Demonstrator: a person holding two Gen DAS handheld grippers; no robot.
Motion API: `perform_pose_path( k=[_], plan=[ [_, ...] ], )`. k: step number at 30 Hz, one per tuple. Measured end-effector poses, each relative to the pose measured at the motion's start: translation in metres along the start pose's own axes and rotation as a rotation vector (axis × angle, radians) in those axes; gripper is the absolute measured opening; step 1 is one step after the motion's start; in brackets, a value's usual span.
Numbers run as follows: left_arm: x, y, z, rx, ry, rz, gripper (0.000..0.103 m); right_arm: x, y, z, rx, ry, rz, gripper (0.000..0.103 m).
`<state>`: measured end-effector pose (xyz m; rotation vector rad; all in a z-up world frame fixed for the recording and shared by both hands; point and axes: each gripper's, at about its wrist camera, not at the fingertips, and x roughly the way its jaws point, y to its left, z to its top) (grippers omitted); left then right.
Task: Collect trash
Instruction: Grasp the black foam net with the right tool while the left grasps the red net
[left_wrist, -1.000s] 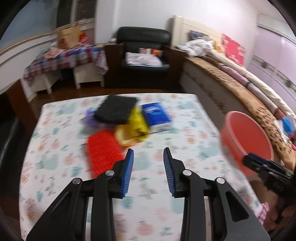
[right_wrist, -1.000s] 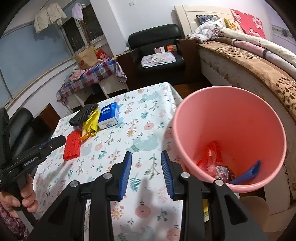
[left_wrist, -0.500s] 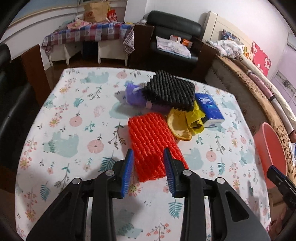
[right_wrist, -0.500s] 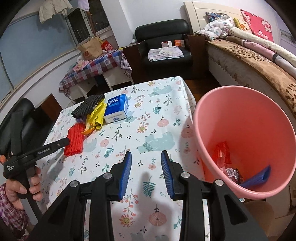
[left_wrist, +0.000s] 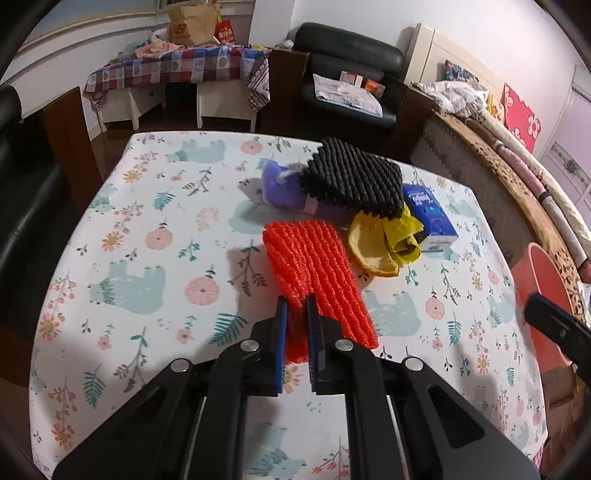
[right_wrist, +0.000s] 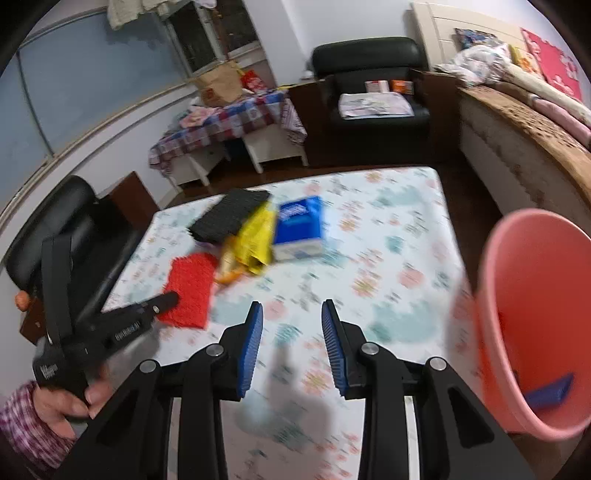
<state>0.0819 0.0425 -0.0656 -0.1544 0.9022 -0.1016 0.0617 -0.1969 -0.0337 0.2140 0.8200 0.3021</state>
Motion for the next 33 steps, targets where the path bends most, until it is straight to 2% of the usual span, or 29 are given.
perform_pose_path(
  k=[7, 13, 18, 29, 30, 31, 33],
  plan=[
    [-0.019, 0.014, 0.001, -0.011, -0.058, 0.000, 0.009, 0.030, 0.039, 0.037, -0.005, -0.009, 0.106, 0.032],
    [-0.020, 0.025, -0.002, -0.035, -0.049, -0.011, 0.009, 0.065, 0.060, 0.059, 0.013, 0.028, 0.138, 0.032],
    [-0.018, 0.033, -0.004, -0.045, -0.041, -0.015, 0.009, 0.094, 0.059, 0.066, 0.060, 0.082, 0.119, 0.032],
    [-0.015, 0.037, -0.003, -0.050, -0.034, -0.033, 0.009, 0.132, 0.059, 0.070, 0.085, 0.128, 0.065, 0.032],
    [-0.015, 0.038, -0.003, -0.052, -0.033, -0.034, 0.009, 0.133, 0.059, 0.069, 0.088, 0.130, 0.066, 0.029],
    [-0.015, 0.039, -0.003, -0.058, -0.031, -0.035, 0.009, 0.134, 0.059, 0.067, 0.091, 0.132, 0.070, 0.021],
    [-0.015, 0.039, -0.003, -0.061, -0.031, -0.032, 0.009, 0.137, 0.060, 0.066, 0.086, 0.140, 0.074, 0.011]
  ],
)
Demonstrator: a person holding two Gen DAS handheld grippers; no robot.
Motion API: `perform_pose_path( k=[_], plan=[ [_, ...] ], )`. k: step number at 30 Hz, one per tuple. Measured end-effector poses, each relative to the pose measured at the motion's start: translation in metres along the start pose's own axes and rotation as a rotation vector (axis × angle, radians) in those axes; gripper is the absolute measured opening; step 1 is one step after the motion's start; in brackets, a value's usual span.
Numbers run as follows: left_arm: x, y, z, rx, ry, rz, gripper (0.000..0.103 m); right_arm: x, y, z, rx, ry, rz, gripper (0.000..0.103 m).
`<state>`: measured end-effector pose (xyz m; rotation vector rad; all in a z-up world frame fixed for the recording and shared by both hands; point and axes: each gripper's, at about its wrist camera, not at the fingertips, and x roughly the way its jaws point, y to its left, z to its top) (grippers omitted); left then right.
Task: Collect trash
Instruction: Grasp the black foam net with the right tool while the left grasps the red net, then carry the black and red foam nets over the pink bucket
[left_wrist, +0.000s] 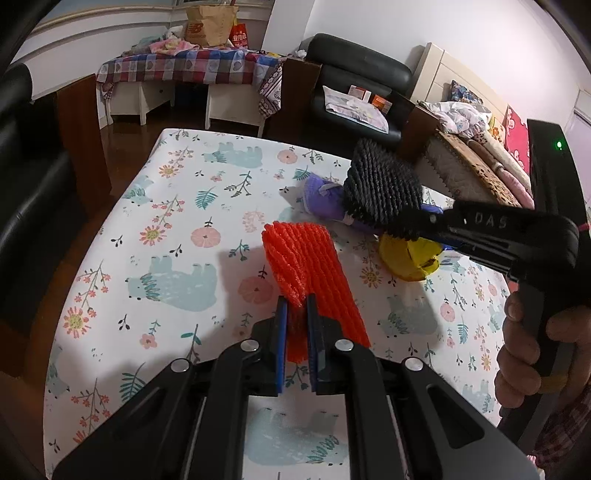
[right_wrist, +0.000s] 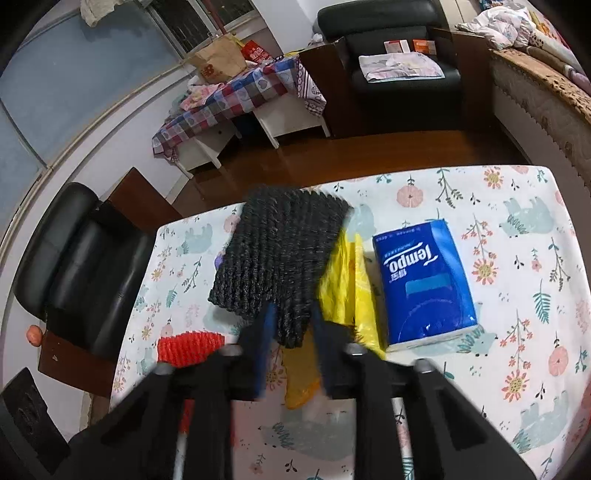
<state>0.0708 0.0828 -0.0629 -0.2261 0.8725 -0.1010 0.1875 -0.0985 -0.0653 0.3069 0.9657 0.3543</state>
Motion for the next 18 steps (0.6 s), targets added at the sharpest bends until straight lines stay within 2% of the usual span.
perform_pose_path(
  k=[7, 18],
  plan=[
    [-0.007, -0.003, 0.003, 0.002, -0.018, -0.001, 0.009, -0.020, -0.005, -0.009, 0.002, -0.029, 0.021, 0.010],
    [-0.023, -0.022, 0.003, 0.031, -0.051, -0.013, 0.009, -0.079, -0.008, -0.034, -0.073, -0.093, -0.024, 0.010]
  ],
)
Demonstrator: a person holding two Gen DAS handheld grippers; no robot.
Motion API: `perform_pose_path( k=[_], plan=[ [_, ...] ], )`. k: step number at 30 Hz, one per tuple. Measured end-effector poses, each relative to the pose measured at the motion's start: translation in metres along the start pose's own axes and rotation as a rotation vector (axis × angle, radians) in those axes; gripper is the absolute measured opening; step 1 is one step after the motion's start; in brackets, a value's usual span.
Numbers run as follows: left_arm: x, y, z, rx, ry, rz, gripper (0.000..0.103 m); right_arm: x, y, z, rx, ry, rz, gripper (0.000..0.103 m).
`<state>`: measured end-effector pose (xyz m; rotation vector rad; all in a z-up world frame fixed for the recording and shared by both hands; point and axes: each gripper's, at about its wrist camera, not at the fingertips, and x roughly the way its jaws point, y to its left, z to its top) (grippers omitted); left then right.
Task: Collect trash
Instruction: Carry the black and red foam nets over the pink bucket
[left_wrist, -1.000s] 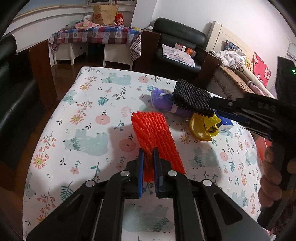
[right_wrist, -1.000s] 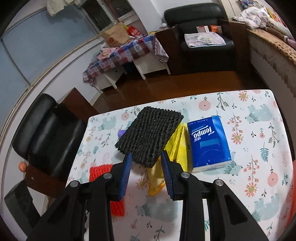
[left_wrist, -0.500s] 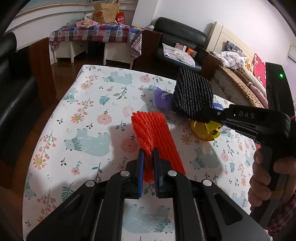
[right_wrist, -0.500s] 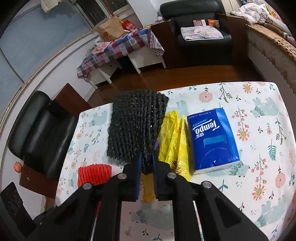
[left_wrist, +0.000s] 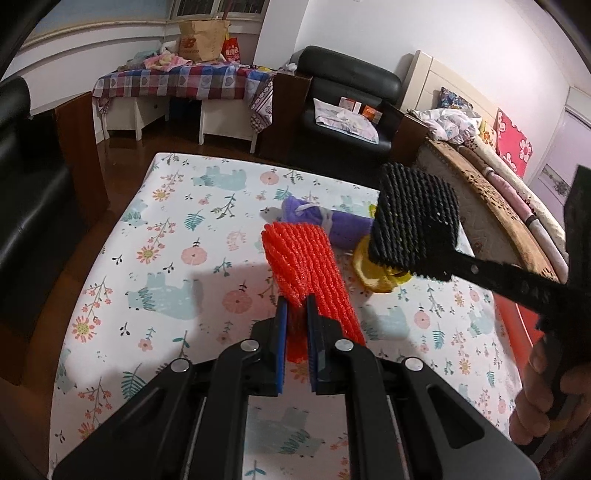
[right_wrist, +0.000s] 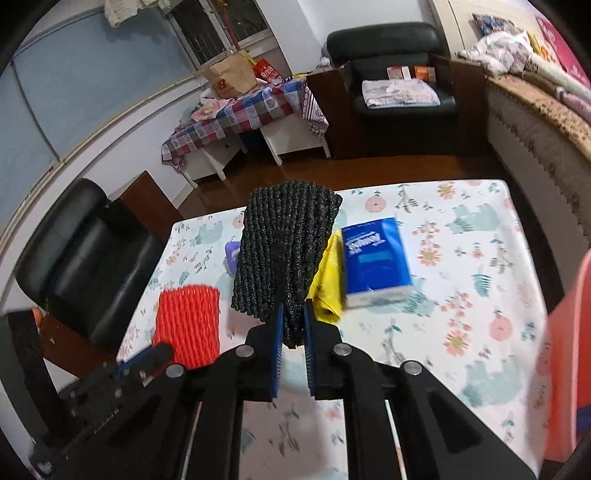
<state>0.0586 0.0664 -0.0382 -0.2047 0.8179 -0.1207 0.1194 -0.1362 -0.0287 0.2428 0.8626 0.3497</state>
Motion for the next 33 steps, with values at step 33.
perform_pose_path(
  k=[33],
  plan=[
    [0.003, -0.141, 0.001, 0.257, -0.008, -0.153, 0.009, -0.112, -0.112, -0.059, 0.125, -0.133, -0.203, 0.010]
  ],
)
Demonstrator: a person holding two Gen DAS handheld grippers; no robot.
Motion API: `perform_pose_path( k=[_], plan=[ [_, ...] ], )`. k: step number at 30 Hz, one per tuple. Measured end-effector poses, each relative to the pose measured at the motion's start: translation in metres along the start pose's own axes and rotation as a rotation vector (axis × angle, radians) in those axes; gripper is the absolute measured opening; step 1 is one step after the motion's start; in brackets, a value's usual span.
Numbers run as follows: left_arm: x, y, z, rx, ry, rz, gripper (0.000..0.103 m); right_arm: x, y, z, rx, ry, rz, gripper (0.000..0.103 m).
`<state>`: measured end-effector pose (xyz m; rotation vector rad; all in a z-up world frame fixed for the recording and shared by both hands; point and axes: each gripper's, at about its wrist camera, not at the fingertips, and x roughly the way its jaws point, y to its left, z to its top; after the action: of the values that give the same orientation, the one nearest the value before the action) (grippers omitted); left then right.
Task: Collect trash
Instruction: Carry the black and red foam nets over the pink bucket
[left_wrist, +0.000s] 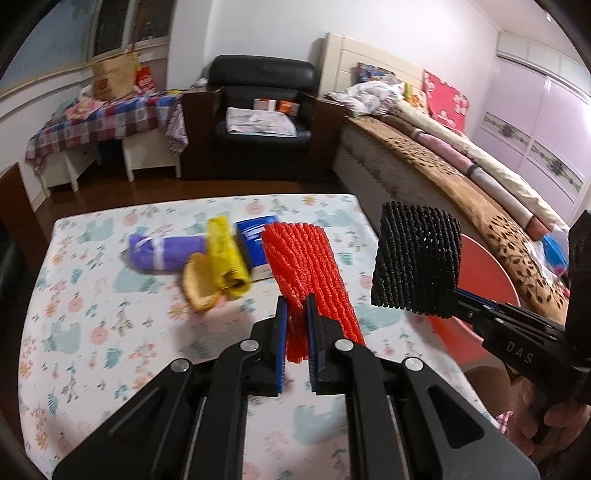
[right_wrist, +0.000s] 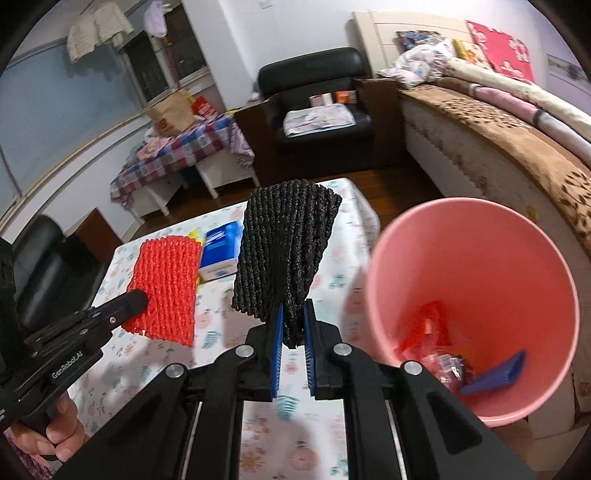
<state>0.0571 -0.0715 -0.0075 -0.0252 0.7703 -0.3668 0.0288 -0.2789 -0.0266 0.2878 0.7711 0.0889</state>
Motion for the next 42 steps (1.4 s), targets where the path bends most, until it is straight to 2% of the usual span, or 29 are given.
perform_pose_path(
  k=[21, 33, 42],
  plan=[
    [0.033, -0.098, 0.021, 0.147, -0.019, -0.090, 0.009, -0.032, -0.091, -0.004, 0.115, -0.058, -0.167, 0.010],
    [0.055, -0.147, 0.018, 0.224, 0.005, -0.137, 0.009, -0.037, -0.130, -0.013, 0.185, -0.034, -0.230, 0.010],
    [0.071, -0.170, 0.013, 0.246, 0.036, -0.167, 0.009, -0.040, -0.147, -0.017, 0.208, -0.018, -0.261, 0.010]
  ],
)
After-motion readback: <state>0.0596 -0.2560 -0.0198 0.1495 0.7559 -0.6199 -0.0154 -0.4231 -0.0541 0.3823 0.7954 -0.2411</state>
